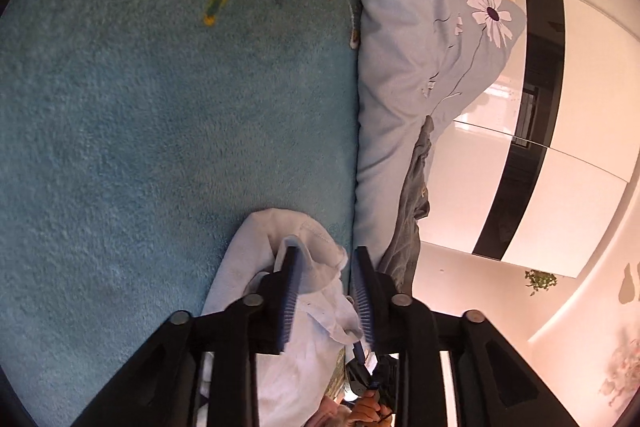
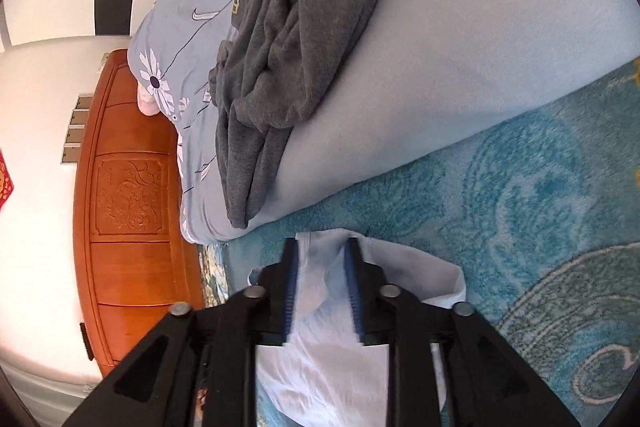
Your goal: Fold clothes
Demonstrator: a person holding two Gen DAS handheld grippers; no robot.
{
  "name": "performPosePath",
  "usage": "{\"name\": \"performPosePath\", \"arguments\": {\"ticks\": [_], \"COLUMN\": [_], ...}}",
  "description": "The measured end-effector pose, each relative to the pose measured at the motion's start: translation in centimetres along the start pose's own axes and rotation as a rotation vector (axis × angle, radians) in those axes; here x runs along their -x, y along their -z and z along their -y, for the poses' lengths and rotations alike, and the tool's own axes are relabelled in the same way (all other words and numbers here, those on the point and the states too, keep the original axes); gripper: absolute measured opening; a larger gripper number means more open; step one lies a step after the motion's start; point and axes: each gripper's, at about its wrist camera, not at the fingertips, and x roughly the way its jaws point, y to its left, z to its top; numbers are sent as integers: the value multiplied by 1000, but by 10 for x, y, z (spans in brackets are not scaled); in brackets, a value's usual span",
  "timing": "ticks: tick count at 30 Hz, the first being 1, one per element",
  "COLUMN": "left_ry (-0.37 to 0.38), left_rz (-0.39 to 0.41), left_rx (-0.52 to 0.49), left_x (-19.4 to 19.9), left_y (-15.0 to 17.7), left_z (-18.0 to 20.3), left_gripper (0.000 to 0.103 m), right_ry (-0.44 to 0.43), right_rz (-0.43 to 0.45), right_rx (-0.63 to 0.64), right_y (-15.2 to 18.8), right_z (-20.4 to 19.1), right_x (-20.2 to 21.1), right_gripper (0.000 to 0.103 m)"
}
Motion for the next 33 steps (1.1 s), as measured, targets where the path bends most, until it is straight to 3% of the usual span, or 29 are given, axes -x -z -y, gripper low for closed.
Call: {"name": "performPosePath", "arguments": {"ticks": [2,7,12,16,20,22,23,26,33], "left_ry": [-87,-453,-580,-595,-652,-636,-630,-637,-703], "left_rz": [-29,-181,-269,-266,-261,-261,-261,-255,-304], "left_rx": [-100,-401,-435,-448,-504,-498,-500,-533,-681], "left_x": [13,25,27,29,25,25,25,26,41], "left_y": [12,59,87,97,107,110,112,119,142], "left_z": [12,15,-14,-17,-14,-14,-14,-13,9], "left_gripper": [41,46,49,51,48,39,33,3,3], "right_ry": [17,73,118,104,98,96,97,135,93], "right_rz": [23,-40,-173,-232,-211,-198,-192,-182,-120], "right_rx": [34,143,172,161,135,113,105,143,255], "right_y": [4,51,110,141,152,155,157,160,153], "right_z": [-4,1,33,49,51,52,52,44,24], "right_x": [14,43,53,52,51,50,50,51,103], "right_gripper": [37,37,37,37,35,13,10,2,1]}}
